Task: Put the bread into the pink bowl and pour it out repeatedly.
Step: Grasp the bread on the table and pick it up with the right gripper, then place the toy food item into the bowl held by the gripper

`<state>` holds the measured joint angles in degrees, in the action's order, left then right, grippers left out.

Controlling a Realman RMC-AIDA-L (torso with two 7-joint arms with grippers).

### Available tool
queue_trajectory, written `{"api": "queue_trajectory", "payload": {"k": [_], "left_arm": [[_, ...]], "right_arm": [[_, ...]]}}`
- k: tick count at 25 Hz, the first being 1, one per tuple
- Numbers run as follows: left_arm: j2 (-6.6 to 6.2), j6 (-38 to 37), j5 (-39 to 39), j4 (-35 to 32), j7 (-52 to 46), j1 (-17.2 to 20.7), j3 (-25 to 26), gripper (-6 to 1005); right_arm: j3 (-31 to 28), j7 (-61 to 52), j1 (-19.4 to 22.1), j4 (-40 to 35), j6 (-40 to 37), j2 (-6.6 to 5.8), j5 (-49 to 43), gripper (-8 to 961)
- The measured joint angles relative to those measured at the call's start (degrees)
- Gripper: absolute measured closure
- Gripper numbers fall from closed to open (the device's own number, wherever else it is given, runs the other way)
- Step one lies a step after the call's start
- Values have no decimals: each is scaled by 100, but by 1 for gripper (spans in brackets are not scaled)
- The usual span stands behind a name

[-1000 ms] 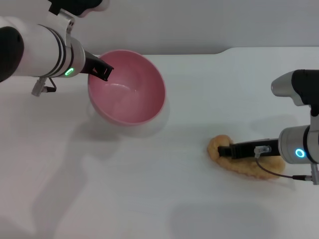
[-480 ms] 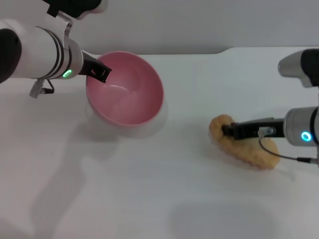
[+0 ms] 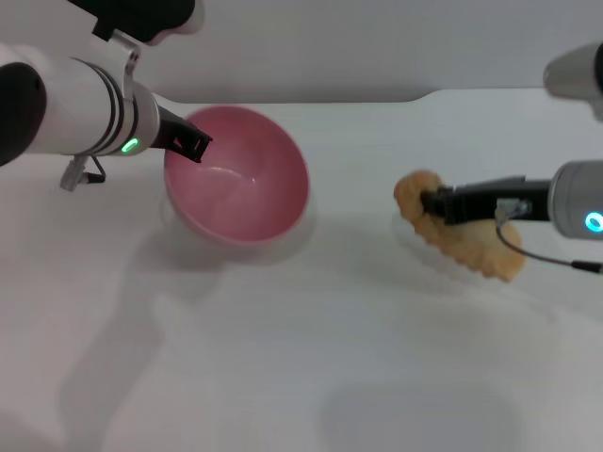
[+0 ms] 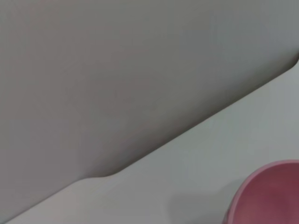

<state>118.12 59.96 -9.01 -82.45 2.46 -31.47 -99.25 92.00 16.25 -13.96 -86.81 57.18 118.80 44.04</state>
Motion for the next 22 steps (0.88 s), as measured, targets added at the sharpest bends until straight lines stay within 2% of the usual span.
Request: {"api": "queue_trajectory", "payload": {"k": [6,10,17,22], "left_arm": [[18,-92,-50,85,-17,-12,-79,871],[24,-203,-271,100,-44,-7,-228,870],[36,-706,-1001,235,-58,-43,-835,869],[45,-958,-1307,240,-65,-102,-1031,868]], "right_arm": [[-48,-254,98,-1002,275,-4,-335,831],[-54,-270,12,-1323,357,-2,-355,835],[37,-276,-314,-1372,279,15,-339,840],[225,-277,-422,-1249,104,19,-326,849]]}}
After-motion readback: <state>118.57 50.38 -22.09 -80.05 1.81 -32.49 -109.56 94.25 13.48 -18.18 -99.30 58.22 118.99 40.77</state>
